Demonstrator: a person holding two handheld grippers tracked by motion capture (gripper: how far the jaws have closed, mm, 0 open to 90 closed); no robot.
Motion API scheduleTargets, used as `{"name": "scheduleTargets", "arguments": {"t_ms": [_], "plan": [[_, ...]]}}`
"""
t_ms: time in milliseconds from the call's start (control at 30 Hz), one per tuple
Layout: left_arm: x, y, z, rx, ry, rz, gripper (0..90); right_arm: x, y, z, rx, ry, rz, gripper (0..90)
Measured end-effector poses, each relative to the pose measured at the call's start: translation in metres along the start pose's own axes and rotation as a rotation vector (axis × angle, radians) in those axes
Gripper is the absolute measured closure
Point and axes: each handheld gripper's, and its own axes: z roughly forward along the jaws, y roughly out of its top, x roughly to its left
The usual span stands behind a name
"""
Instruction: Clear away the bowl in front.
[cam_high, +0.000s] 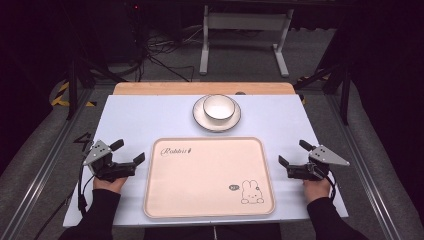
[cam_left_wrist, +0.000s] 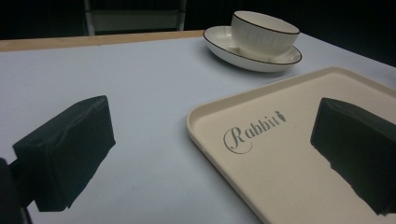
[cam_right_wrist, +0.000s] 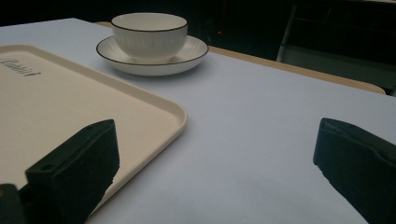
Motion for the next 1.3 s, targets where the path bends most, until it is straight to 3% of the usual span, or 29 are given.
{"name": "scheduleTargets", "arguments": {"t_ms": [333, 967, 1300], "plan": [[-0.003, 0.003, -0.003, -0.017, -0.011, 0.002, 0.6, 0.0, 0.0, 0.0, 0.007, 0.003, -0.004, 0.9], [-0.025, 0.02, -0.011, -0.05, -0.018, 0.085, 0.9, 0.0, 0.0, 0.001, 0.008, 0.013, -0.002, 0.9], [-0.036, 0.032, -0.011, -0.063, -0.032, 0.085, 1.2, 0.0, 0.0, 0.001, 0.008, 0.013, -0.001, 0.9]]}}
